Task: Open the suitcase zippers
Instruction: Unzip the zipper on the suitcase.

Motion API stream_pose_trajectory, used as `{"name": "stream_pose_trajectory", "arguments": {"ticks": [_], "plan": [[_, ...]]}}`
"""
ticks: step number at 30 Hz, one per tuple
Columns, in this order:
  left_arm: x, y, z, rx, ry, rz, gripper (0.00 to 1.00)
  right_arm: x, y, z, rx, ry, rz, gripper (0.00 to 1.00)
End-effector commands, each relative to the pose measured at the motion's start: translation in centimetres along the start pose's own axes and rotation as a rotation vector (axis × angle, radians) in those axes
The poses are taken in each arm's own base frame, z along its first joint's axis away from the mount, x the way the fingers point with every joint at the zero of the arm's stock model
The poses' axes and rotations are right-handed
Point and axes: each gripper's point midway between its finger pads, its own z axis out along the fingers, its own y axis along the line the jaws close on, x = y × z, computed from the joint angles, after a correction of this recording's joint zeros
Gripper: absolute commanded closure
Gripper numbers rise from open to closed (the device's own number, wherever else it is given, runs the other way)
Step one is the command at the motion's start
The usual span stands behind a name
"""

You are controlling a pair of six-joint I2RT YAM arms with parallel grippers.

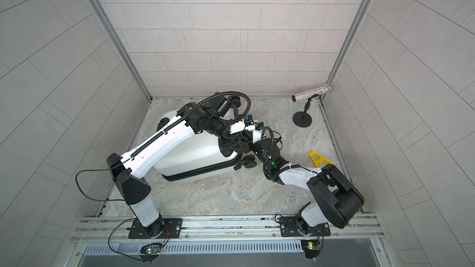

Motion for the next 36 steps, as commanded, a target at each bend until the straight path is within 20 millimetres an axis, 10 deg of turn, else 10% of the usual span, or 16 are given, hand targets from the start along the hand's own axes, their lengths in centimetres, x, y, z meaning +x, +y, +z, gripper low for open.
{"name": "stream_pose_trajectory", "arguments": {"ticks": [1, 20, 24, 29, 36], "plan": [[-2.7, -6.7, -3.9, 0.197, -0.148, -0.012, 0.84, -0.3, -5.1, 1.7, 0.140, 0.004, 0.033, 1.00], [-0.7, -7.5, -3.7, 0.148, -0.149, -0.010, 0.84, -0.6, -11.6, 8.1, 0.074, 0.077, 0.029, 1.00], [-0.4, -5.1, -3.0, 0.036, -0.117, -0.012, 0.84, -0.9, -11.4, 6.7, 0.076, 0.067, 0.025, 0.97], [0.1, -2.4, -1.1, -0.043, -0.063, -0.027, 0.84, -1.1, -10.9, 3.4, 0.100, 0.060, 0.010, 0.63], [1.3, 0.1, 1.7, -0.097, 0.021, -0.037, 0.80, -0.4, -9.5, -1.7, 0.096, 0.099, 0.007, 0.58]]}}
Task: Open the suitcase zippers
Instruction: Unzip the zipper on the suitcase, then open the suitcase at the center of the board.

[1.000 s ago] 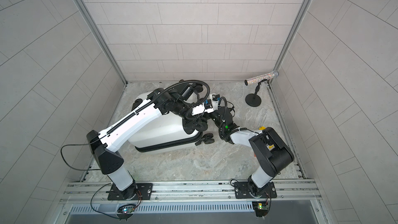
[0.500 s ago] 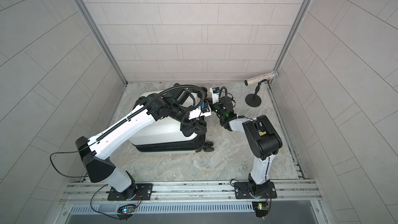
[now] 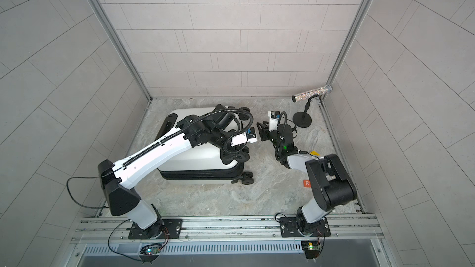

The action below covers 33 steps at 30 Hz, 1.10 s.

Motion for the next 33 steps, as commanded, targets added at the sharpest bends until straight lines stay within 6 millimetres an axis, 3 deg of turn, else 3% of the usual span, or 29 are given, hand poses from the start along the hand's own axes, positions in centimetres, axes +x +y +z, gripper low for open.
{"name": "stream_pose_trajectory", "arguments": {"ticks": [1, 7, 10, 16, 19, 22, 27, 33], "plan": [[0.1, 1.4, 0.0, -0.037, 0.012, -0.098, 0.77, 0.3, 1.0, -1.9, -0.022, 0.022, -0.026, 0.57], [0.1, 0.9, 0.0, -0.026, 0.023, -0.103, 0.27, -0.5, 4.1, -5.8, -0.133, 0.053, -0.126, 0.53], [-0.2, 1.6, -1.3, -0.087, 0.014, -0.126, 0.16, -0.4, 6.3, -7.8, -0.227, 0.106, -0.205, 0.49], [1.2, 6.2, -5.6, -0.314, -0.074, -0.357, 0.15, 0.3, 10.9, -11.8, -0.437, 0.207, -0.311, 0.37], [2.8, 9.0, -8.4, -0.407, -0.184, -0.526, 0.15, 2.0, 13.7, -14.1, -0.598, 0.299, -0.406, 0.32], [4.5, 10.8, -10.3, -0.449, -0.281, -0.644, 0.15, 4.6, 14.6, -15.2, -0.649, 0.429, -0.498, 0.29], [6.7, 11.6, -11.4, -0.463, -0.323, -0.714, 0.15, 6.0, 16.4, -15.0, -0.703, 0.493, -0.618, 0.26], [7.1, 11.2, -11.0, -0.430, -0.323, -0.724, 0.15, 6.6, 17.3, -12.5, -0.675, 0.477, -0.683, 0.28]]}}
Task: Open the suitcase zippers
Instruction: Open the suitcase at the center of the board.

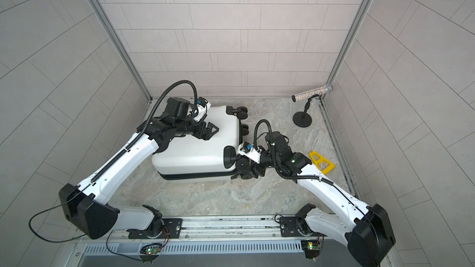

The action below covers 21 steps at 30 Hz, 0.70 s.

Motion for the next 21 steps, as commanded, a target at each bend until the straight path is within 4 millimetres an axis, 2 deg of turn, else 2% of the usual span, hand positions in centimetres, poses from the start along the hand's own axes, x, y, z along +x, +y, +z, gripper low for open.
{"name": "stream_pose_trajectory", "arguments": {"ticks": [1, 5, 9, 11, 13, 15, 21], "plan": [[-0.8, -0.6, -0.6, 0.034, -0.048, -0.010, 0.15, -0.6, -0.9, 0.5, 0.036, 0.009, -0.056, 0.29], [-0.7, -0.7, -0.8, 0.037, -0.058, -0.006, 0.15, -1.4, -1.0, 1.0, 0.017, -0.021, -0.048, 0.41], [-0.8, -0.7, -1.1, 0.031, -0.064, 0.007, 0.15, -2.2, -1.8, 0.6, 0.065, -0.050, -0.028, 0.76], [-1.0, -0.8, -1.5, 0.030, -0.070, 0.024, 0.15, -2.9, -2.3, 0.1, 0.101, -0.073, -0.014, 0.81], [-1.2, -1.2, -2.2, 0.036, -0.075, 0.061, 0.15, -4.5, -2.7, -1.0, 0.134, -0.131, -0.002, 0.88], [-1.4, -1.4, -3.0, 0.034, -0.081, 0.108, 0.15, -6.6, -3.9, -2.5, 0.186, -0.202, 0.054, 1.00], [-2.0, -2.0, -6.5, -0.018, -0.126, 0.315, 0.16, -13.3, -8.1, -7.4, 0.293, -0.357, 0.218, 1.00]]}}
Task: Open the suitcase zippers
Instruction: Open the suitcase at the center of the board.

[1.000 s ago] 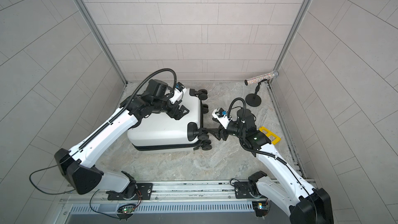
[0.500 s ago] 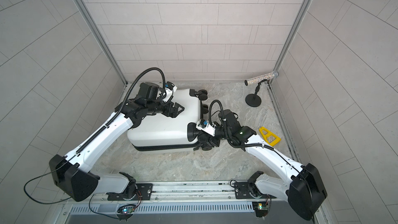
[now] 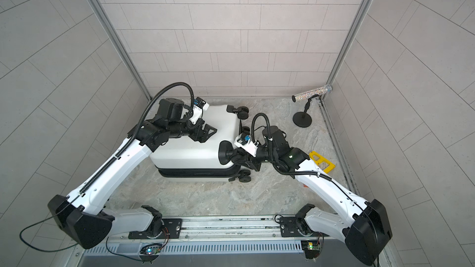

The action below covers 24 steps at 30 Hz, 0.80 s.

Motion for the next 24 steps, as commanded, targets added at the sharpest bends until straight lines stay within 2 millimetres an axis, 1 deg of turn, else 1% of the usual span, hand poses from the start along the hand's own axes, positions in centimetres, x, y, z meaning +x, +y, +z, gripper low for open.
{"name": "stream_pose_trajectory", "arguments": {"ticks": [1, 4, 5, 7, 10, 13, 14, 19, 24], "plan": [[-1.4, -0.6, -3.5, -0.033, -0.065, 0.191, 0.17, -9.7, -5.8, -4.9, 0.274, -0.267, 0.074, 1.00], [-1.4, -1.4, -5.0, -0.032, -0.109, 0.322, 0.19, -12.2, -6.6, -5.7, 0.284, -0.313, 0.076, 1.00], [-1.3, -1.6, -5.5, -0.035, -0.119, 0.364, 0.19, -13.2, -6.7, -5.8, 0.274, -0.326, 0.071, 1.00], [-0.6, -2.3, -6.3, -0.020, -0.123, 0.459, 0.21, -14.3, -7.3, -5.8, 0.255, -0.340, 0.078, 1.00], [2.2, -3.6, -6.7, 0.045, -0.083, 0.621, 0.25, -15.4, -8.1, -5.7, 0.235, -0.351, 0.076, 1.00], [5.9, -4.9, -6.6, 0.152, -0.009, 0.778, 0.29, -16.3, -8.7, -5.9, 0.234, -0.371, 0.070, 1.00], [6.9, -5.1, -6.4, 0.182, 0.014, 0.809, 0.29, -16.6, -9.0, -6.1, 0.235, -0.381, 0.070, 1.00], [11.1, -4.9, -4.4, 0.277, 0.139, 0.874, 0.30, -18.2, -9.4, -6.9, 0.220, -0.418, 0.070, 1.00], [14.9, -4.2, -1.7, 0.335, 0.268, 0.981, 0.31, -19.4, -9.1, -7.2, 0.179, -0.445, 0.063, 1.00]]}}
